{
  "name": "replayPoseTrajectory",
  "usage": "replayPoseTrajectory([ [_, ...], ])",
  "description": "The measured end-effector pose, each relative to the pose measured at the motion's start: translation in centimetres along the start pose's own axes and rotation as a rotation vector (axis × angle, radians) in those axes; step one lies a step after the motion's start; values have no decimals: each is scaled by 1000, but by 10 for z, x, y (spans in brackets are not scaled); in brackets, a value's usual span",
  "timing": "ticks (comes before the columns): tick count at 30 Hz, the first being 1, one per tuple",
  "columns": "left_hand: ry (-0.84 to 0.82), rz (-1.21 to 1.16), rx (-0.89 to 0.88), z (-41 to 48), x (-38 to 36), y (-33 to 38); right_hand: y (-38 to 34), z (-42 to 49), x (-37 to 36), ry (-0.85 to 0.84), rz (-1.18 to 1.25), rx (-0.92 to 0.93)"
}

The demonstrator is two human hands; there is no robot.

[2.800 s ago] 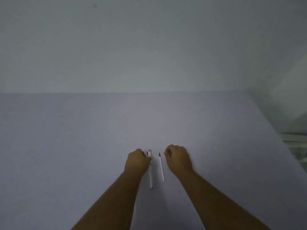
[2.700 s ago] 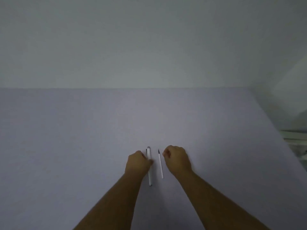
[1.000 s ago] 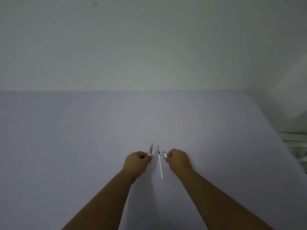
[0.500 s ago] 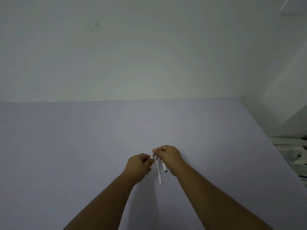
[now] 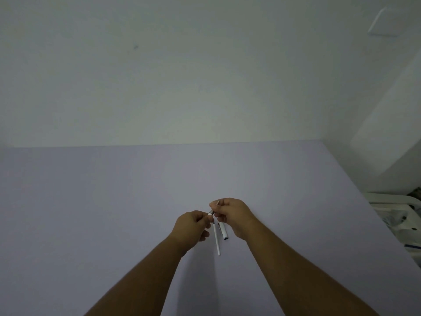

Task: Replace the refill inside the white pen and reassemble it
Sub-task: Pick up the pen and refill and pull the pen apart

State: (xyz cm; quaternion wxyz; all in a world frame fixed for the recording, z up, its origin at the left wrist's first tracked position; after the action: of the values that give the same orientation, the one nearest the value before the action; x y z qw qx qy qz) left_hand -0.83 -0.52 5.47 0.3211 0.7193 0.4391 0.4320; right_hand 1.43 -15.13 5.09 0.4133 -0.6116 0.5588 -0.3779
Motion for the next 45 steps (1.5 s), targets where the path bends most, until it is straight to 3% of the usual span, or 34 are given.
replayPoseTrajectory([
  [6, 12, 20, -25, 2, 1, 4, -3, 0, 0, 55, -57, -31],
  [10, 16, 40, -30, 3, 0, 3, -4, 1, 1, -17, 64, -9],
  [16, 14, 49, -36, 4, -1, 5, -5, 0, 2, 40, -16, -64],
  [20, 18, 67, -33, 4, 0, 6, -10, 0, 3, -38, 78, -32],
  [25, 33, 80, -27, 5, 0, 7, -10, 2, 4, 45, 2, -63],
  [32, 41, 78, -28, 5, 4, 8, -14, 2, 2, 15, 95, -33],
  [36, 37, 75, -33, 4, 4, 8, -13, 1, 2, 75, -1, -48],
  [42, 46, 92, -42, 3, 4, 6, -15, -1, 2, 32, 78, -35],
  [45, 42, 100, -49, 3, 4, 6, -11, -1, 3, 67, -34, -49],
])
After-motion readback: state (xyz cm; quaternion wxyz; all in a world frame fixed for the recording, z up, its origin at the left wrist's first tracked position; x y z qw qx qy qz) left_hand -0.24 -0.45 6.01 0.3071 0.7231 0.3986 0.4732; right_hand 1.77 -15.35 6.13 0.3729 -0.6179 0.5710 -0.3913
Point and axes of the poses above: each hand's wrist, its own z-axis towards the middle knuckle, its own x-axis out of the back of the hand, y = z × x, the point moved 2 cm from there along z, towards the middle knuckle, and after that the axes turned 3 degrees about x, right-handed, at the moved point
